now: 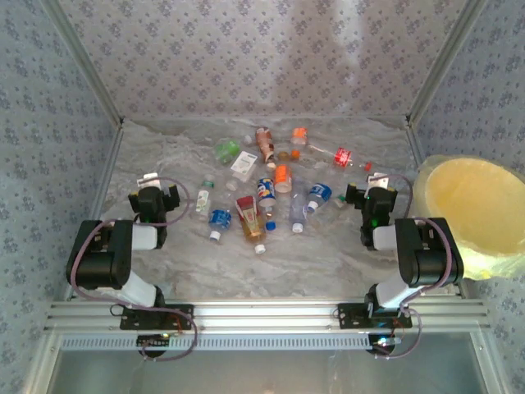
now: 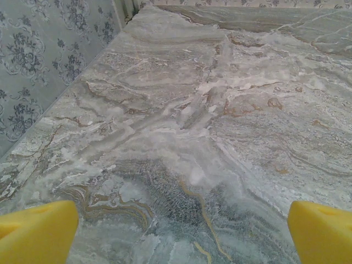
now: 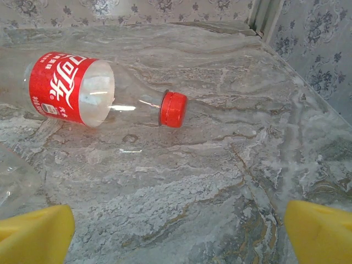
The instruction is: Put the plastic bottles in the bin
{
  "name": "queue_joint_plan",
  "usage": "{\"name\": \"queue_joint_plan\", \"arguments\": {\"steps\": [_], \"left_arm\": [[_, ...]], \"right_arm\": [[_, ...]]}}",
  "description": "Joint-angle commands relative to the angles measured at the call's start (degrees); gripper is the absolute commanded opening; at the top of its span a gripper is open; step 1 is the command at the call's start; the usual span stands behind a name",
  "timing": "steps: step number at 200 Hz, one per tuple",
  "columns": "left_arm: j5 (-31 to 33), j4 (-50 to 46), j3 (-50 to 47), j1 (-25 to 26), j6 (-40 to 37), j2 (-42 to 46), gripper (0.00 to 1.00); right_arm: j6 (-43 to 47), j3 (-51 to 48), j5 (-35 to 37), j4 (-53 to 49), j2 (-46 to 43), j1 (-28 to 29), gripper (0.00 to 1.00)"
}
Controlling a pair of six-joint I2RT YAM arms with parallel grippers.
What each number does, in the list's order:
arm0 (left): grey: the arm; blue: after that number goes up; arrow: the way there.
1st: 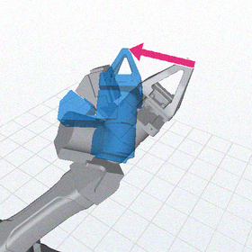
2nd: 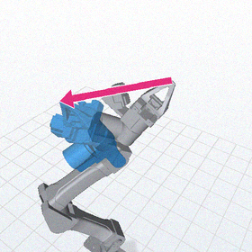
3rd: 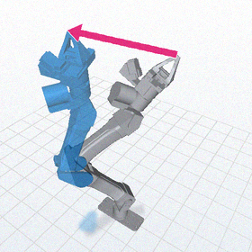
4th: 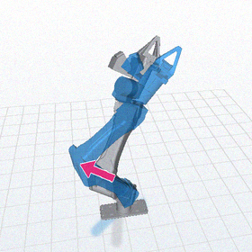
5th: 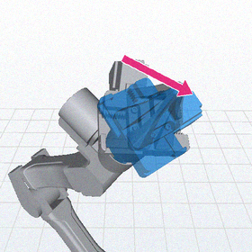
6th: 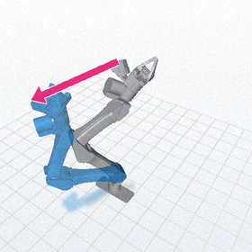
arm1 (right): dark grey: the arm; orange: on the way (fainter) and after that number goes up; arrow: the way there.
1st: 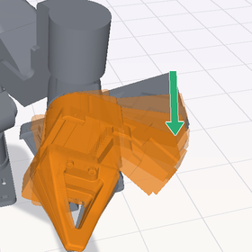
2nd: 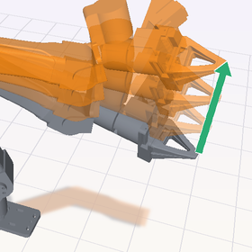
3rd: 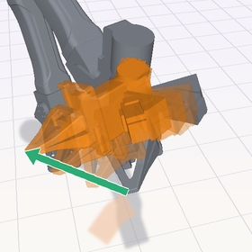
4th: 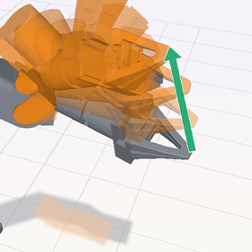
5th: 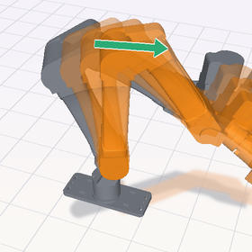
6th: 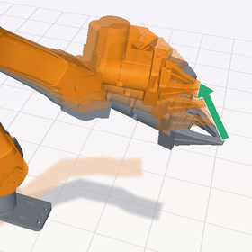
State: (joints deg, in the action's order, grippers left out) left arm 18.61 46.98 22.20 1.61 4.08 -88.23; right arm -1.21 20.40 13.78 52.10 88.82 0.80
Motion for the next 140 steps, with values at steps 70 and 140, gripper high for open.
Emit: {"name": "queue_joint_plan", "arguments": {"steps": [70, 140], "left_arm": [[-0.7, 2.1, 0.1, 0.2, 0.0, 0.6, 0.98], [-0.7, 2.2, 0.2, 0.2, 0.1, 0.6, 0.98]], "right_arm": [[0.8, -0.6, 1.7, 1.9, -0.2, 0.2, 1.00], [0.5, -0.5, 1.1, 1.6, -0.1, 0.2, 1.00]]}}
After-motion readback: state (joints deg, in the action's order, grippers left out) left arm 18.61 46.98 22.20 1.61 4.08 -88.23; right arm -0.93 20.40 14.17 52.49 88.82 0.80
